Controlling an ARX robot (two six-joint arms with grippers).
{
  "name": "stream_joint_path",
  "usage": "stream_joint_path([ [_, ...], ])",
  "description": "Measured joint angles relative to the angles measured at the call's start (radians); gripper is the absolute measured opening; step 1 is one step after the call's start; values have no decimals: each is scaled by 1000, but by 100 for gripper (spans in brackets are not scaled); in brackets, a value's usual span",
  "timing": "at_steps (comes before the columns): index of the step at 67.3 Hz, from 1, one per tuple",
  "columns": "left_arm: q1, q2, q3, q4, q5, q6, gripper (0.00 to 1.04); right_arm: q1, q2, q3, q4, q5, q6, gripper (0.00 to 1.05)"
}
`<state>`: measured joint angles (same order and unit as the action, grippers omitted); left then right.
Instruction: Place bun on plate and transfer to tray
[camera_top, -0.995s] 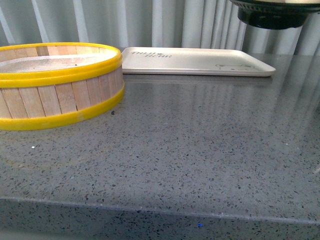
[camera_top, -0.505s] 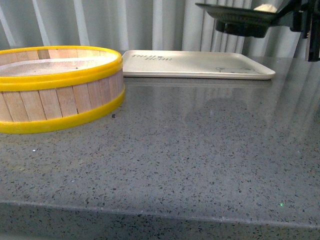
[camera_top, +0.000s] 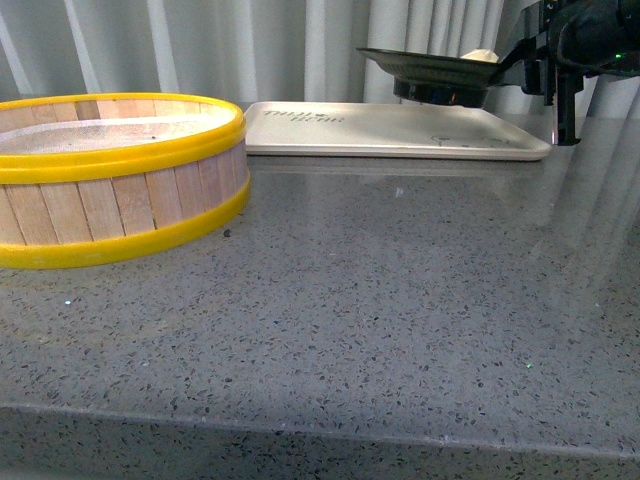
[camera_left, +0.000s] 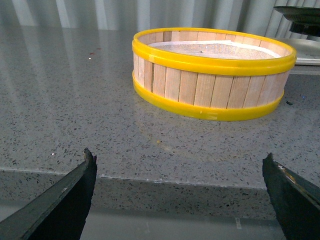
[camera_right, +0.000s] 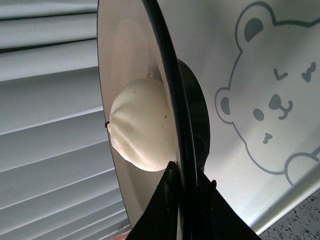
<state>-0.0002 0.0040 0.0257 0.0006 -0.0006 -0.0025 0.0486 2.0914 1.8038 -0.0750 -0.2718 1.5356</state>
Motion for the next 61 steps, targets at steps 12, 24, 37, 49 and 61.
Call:
stream_joint_path([
  [12,0,0,0,0,0,0,98,1,36,8,-24,-6,-23,3],
  [24,0,0,0,0,0,0,98,-7,58,46,-72,5,-55,3],
  [37,0,0,0,0,0,0,98,-9,79,97,-126,16,-72,3],
  [49,0,0,0,0,0,0,98,-6,78,101,-155,27,-76,3],
  [61,0,0,0,0,0,0,98,-6,68,84,-151,29,-85,25],
])
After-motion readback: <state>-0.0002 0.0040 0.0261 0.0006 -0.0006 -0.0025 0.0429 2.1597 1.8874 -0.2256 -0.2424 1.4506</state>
